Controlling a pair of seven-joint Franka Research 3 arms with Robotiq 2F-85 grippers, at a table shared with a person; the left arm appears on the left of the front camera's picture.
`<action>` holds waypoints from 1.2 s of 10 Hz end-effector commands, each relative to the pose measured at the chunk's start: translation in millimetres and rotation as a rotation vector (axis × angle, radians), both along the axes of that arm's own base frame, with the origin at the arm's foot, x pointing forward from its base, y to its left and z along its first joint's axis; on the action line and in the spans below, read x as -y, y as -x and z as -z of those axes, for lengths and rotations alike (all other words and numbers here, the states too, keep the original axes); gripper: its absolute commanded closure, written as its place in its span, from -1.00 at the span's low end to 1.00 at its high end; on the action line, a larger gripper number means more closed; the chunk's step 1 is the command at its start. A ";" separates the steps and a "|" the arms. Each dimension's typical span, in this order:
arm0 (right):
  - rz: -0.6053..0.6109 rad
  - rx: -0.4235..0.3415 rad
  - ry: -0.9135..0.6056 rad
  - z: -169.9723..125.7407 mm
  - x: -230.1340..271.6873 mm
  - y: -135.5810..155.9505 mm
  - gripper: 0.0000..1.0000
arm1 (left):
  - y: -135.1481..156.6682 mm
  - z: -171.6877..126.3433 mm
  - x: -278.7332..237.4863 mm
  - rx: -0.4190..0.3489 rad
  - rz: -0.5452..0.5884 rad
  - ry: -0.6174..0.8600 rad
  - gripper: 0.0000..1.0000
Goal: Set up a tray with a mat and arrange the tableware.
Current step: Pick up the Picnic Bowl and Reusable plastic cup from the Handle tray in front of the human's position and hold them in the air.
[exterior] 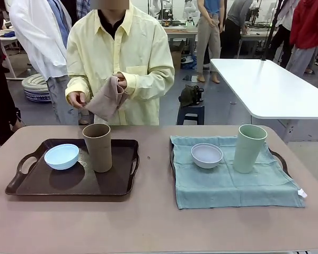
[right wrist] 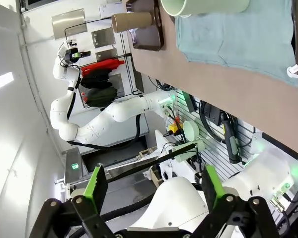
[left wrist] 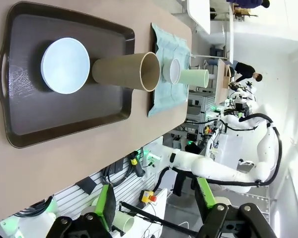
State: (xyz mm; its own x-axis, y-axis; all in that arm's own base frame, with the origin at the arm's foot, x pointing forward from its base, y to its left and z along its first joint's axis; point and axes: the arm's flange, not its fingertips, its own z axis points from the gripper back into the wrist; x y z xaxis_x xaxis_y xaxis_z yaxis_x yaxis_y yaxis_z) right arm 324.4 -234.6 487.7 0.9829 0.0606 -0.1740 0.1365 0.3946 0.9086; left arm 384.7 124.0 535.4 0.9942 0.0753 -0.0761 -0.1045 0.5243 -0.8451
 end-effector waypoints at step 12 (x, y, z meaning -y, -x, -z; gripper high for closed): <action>0.007 0.002 0.005 -2.7 -2.0 2.0 -1.00 | 3.9 -2.5 3.4 -0.010 -0.024 0.001 -0.70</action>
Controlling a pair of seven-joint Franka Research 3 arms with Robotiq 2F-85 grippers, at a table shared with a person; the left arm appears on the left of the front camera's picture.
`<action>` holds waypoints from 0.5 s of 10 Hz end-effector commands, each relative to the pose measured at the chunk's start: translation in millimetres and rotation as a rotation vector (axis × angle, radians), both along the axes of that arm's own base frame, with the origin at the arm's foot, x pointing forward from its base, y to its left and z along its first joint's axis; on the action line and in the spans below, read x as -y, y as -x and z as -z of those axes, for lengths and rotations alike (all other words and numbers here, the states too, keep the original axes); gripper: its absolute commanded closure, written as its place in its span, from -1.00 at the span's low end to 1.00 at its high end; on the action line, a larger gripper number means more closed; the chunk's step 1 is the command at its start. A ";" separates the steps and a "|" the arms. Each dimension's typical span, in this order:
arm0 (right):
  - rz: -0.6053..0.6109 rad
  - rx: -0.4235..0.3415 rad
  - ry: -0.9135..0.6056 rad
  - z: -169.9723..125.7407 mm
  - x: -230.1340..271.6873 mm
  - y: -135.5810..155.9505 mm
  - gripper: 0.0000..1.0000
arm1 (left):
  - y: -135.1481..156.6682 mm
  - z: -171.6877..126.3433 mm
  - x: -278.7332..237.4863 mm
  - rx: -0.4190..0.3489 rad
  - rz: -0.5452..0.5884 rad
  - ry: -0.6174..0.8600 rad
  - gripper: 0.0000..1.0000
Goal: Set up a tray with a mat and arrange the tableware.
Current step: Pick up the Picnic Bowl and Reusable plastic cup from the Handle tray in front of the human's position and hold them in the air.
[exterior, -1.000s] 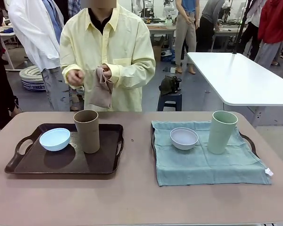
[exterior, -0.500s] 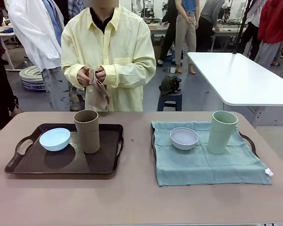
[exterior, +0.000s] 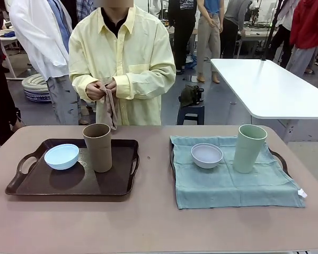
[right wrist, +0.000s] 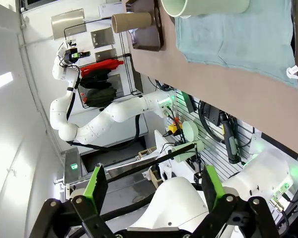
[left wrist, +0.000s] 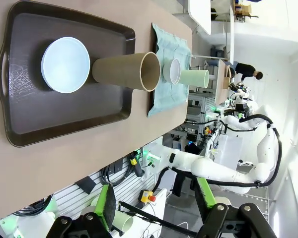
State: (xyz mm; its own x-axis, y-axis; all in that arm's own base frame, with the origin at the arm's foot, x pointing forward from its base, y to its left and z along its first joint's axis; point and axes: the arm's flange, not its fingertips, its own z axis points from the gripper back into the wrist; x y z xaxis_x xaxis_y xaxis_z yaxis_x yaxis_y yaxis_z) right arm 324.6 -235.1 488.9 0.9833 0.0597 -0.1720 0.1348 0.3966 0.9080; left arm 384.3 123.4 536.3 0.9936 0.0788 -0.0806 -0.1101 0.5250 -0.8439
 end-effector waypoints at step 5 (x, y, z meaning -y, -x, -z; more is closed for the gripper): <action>-0.098 0.374 0.441 -82.7 -142.3 -47.2 -1.00 | -25.0 -87.0 42.0 0.092 0.139 -0.298 -0.70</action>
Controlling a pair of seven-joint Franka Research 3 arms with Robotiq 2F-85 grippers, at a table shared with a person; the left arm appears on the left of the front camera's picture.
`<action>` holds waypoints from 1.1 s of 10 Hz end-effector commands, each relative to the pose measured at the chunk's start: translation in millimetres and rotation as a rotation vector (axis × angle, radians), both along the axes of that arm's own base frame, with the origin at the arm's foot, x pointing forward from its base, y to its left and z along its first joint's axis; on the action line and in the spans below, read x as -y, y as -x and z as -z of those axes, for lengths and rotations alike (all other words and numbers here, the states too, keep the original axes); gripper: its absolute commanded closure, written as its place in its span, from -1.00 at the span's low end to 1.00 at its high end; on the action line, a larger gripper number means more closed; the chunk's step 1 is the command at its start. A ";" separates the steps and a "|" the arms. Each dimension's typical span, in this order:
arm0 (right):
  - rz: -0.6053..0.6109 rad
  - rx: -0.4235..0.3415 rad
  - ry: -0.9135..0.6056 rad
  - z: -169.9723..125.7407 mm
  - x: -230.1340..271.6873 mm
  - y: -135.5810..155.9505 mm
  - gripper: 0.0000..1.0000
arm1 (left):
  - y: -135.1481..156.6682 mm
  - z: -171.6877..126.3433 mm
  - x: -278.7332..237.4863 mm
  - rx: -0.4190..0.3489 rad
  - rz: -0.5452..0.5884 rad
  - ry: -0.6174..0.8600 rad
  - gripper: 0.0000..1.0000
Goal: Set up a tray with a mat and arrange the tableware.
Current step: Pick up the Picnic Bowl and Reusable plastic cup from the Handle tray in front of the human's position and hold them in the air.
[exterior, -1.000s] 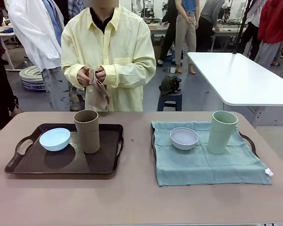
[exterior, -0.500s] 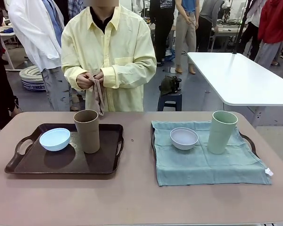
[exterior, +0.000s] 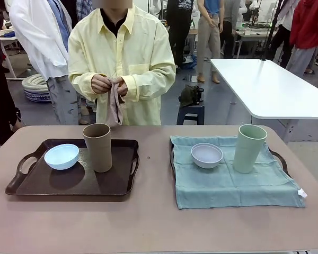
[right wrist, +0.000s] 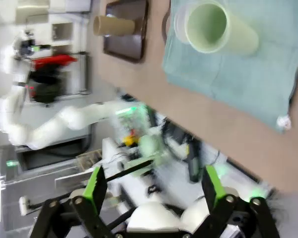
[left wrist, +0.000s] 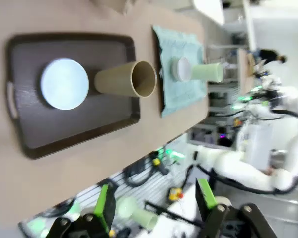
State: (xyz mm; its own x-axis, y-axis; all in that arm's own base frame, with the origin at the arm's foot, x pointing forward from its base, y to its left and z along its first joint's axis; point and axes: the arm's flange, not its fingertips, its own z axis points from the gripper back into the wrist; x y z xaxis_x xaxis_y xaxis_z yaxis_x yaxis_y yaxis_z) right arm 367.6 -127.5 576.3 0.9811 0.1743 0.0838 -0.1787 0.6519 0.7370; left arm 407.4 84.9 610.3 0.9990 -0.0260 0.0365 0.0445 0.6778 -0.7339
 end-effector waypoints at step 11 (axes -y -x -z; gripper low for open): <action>-0.513 0.596 0.269 92.0 -344.0 -91.1 -1.00 | -25.5 -94.1 55.4 -0.360 0.009 -0.342 -0.70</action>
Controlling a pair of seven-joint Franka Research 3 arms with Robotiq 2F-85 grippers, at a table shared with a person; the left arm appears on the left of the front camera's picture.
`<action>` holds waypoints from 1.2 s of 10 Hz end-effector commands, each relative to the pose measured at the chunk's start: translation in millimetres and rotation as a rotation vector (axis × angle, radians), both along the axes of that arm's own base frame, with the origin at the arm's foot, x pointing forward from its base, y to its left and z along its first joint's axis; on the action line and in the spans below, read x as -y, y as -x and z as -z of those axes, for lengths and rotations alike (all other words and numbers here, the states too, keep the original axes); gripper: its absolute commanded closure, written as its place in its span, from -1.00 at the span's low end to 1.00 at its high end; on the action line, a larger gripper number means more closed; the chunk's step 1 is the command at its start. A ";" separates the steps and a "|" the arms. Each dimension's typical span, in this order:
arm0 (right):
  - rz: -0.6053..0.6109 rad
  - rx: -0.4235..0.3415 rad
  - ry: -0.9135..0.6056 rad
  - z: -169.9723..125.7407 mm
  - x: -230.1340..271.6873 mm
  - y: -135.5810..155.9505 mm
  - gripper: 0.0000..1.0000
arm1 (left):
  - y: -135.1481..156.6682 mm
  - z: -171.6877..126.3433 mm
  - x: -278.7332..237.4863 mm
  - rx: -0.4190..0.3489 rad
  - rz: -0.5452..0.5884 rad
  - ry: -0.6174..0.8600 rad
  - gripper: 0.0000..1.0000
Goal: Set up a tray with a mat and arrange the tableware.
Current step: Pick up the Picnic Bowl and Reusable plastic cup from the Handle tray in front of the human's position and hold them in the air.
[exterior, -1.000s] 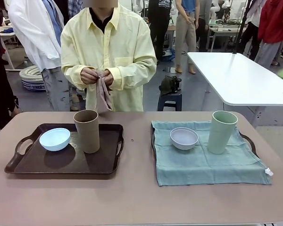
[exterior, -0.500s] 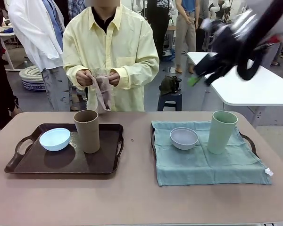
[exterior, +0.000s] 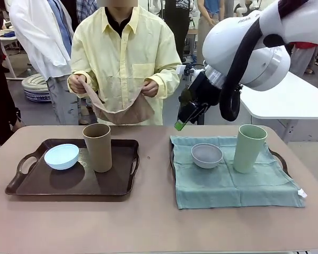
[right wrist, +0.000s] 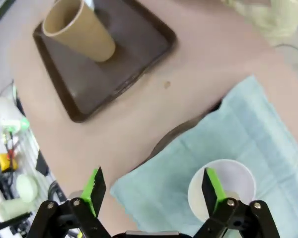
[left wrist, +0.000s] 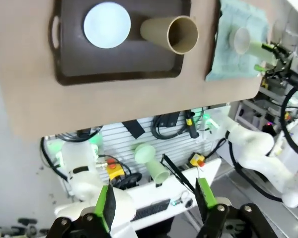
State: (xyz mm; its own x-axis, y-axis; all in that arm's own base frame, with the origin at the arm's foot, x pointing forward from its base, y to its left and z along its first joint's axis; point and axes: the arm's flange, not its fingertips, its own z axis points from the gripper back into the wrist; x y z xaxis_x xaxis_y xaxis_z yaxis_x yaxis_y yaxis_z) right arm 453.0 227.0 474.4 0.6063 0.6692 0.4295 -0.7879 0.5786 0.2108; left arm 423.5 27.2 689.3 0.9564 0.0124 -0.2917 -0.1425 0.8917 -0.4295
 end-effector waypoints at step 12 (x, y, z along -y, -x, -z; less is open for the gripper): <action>-0.462 0.177 -0.199 87.1 -75.0 -48.8 -1.00 | -26.3 62.7 80.2 0.230 0.114 -0.444 -0.70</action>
